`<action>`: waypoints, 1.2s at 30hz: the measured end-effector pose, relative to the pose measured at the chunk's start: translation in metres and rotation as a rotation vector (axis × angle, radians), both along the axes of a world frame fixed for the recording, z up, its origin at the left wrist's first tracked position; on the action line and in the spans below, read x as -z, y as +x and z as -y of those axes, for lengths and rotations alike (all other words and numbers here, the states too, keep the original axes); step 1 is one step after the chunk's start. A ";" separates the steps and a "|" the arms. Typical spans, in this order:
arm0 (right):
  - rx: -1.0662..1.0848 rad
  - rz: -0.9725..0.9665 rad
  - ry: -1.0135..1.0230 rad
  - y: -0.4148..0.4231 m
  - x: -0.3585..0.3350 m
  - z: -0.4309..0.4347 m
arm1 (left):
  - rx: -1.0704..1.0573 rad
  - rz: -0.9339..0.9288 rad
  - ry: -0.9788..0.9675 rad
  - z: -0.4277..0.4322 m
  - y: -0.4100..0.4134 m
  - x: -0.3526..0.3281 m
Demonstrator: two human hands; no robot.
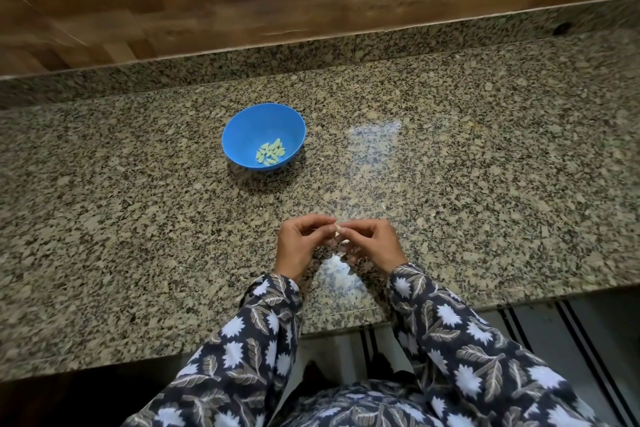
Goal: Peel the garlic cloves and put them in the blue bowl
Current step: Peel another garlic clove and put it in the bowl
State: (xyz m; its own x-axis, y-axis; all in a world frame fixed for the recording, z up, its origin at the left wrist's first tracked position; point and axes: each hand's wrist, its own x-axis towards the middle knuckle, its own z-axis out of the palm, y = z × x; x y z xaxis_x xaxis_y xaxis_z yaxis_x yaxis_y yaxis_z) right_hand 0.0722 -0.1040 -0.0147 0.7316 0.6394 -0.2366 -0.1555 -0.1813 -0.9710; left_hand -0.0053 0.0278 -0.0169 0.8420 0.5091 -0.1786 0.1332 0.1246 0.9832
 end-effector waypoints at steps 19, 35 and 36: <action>0.065 0.386 -0.212 -0.003 0.002 -0.004 | -0.026 0.043 0.102 0.007 0.003 0.004; 0.171 0.065 -0.107 -0.005 0.003 -0.002 | -0.154 0.003 -0.291 0.008 0.001 -0.006; 0.149 0.104 -0.115 -0.006 0.004 -0.003 | -0.148 -0.015 -0.250 0.008 0.001 -0.005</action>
State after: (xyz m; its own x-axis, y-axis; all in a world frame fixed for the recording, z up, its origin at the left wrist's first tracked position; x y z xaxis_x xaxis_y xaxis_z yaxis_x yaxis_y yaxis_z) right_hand 0.0665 -0.1015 -0.0182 0.8403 0.4958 -0.2194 -0.0884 -0.2740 -0.9576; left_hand -0.0043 0.0197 -0.0119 0.7579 0.5648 -0.3264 0.1101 0.3824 0.9174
